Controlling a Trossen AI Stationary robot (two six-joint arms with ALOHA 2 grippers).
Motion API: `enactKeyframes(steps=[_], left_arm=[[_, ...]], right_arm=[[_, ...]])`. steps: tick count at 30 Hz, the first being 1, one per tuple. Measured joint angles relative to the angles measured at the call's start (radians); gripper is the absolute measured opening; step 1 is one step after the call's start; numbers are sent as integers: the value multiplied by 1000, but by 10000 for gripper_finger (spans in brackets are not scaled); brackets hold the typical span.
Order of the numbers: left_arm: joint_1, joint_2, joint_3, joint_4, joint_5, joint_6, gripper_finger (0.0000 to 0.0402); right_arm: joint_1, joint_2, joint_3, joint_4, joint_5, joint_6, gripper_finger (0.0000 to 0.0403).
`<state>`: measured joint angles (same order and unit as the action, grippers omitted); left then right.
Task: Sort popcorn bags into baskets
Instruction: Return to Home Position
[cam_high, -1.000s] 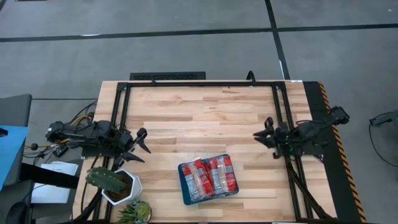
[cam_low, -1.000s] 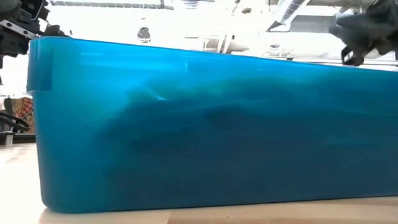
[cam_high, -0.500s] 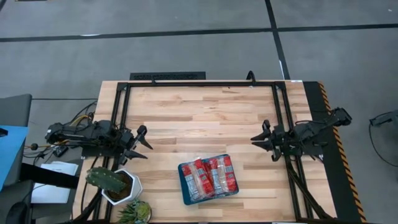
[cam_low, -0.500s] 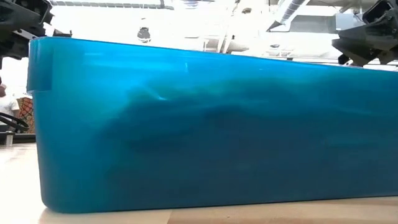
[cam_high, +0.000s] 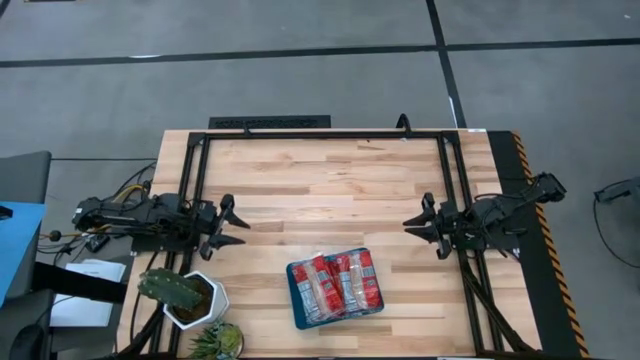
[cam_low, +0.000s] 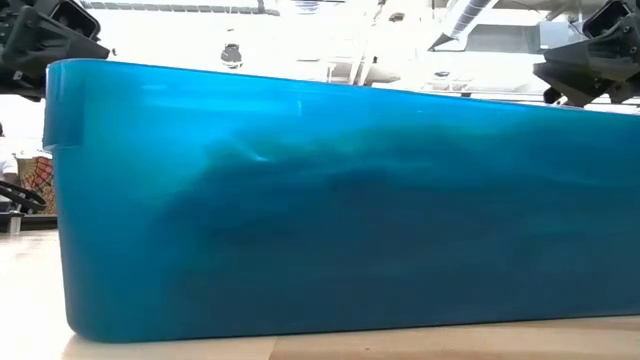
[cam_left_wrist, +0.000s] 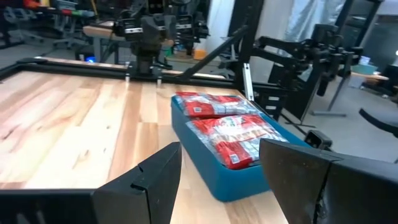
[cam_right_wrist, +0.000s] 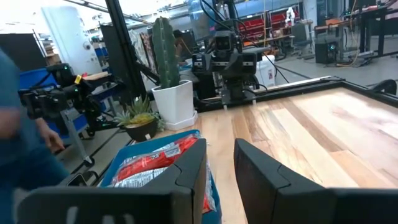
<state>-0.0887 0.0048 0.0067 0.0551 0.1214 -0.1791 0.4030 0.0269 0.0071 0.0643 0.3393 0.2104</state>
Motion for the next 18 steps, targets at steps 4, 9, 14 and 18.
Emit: enactKeyframes(steps=[4,9,14,18], left_arm=[[0,0,0,0,-8,0,206],[0,0,0,0,-10,-1,206],[0,0,0,0,-10,-1,206],[0,0,0,-1,-10,-1,206]], right_arm=[[0,0,0,0,0,-1,108],[0,0,-1,-1,0,-1,108],[0,0,-1,-1,0,-1,108],[0,0,-1,-1,1,-1,108]])
